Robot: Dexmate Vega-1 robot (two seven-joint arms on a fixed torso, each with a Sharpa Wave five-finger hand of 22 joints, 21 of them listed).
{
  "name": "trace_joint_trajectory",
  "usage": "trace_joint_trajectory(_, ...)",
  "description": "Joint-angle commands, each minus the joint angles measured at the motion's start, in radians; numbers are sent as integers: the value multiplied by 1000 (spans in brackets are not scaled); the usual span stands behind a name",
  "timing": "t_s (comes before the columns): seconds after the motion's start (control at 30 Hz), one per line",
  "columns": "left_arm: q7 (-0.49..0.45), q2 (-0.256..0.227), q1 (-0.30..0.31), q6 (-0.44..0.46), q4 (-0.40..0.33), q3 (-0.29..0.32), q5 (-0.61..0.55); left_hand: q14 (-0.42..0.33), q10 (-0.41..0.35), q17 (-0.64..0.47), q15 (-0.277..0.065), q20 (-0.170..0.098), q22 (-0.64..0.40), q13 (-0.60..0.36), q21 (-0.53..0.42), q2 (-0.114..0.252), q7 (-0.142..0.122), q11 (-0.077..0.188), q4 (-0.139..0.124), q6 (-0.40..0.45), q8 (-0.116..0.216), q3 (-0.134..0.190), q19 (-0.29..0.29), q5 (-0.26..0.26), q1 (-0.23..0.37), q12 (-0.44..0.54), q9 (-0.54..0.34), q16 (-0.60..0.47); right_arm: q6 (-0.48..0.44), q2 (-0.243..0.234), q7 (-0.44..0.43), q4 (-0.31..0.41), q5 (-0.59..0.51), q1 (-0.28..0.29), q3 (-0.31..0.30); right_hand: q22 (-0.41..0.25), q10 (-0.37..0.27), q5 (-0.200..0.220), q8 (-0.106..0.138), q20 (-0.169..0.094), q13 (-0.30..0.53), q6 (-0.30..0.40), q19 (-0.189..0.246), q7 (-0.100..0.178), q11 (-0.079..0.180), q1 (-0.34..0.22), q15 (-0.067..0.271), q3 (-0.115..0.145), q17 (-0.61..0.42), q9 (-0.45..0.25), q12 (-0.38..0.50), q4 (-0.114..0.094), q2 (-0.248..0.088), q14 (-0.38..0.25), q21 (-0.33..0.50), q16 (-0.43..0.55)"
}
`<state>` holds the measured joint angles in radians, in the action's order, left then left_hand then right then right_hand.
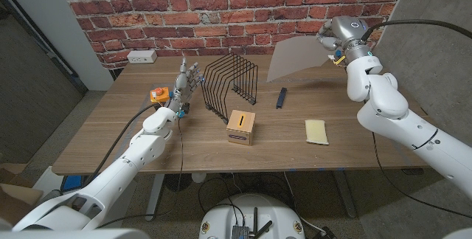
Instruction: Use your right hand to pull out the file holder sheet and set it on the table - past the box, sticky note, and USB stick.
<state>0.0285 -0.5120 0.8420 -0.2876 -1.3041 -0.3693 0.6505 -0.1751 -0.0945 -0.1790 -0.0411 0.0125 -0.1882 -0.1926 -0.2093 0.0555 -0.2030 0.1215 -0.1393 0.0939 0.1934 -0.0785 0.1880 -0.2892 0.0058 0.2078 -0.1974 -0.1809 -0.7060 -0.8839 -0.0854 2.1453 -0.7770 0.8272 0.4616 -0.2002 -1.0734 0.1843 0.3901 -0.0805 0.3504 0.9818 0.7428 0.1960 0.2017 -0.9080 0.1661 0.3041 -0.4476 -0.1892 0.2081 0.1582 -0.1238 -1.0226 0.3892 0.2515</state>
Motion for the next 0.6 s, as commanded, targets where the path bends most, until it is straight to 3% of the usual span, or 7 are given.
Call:
trace_joint_trajectory(0.03,0,0,0,0,1,0,0,-6,-1,-3,-3,2,-6,-5,-9,11,-5,9,-6,2,7,0,7,-7,-2,6,-2,-6,-36,29,-25,-74,-13,-35,62,-1,-8,-7,1,-130,3,9,-5,-2,3,4,64,7,-2,-3,-1,-2,-1,-7,10,3)
trace_joint_trajectory(0.23,0,1,0,0,1,0,0,-6,-1,-3,-4,3,-6,-5,-9,11,-5,6,-6,4,8,0,7,-7,-3,6,-2,-6,-65,39,-1,-103,-44,-66,109,-1,-12,-7,1,-130,5,9,-5,-1,3,1,66,9,-4,-3,2,0,-1,-9,12,5)
trace_joint_trajectory(0.6,0,0,0,0,1,0,0,-7,-1,-3,-4,2,-6,-5,-8,11,-5,8,-6,3,7,0,6,-7,-3,6,-2,-6,-41,81,-48,-173,-3,-93,129,-1,-11,-8,-1,-129,5,9,-5,0,3,5,64,10,-6,-3,0,-2,-1,-8,15,4)
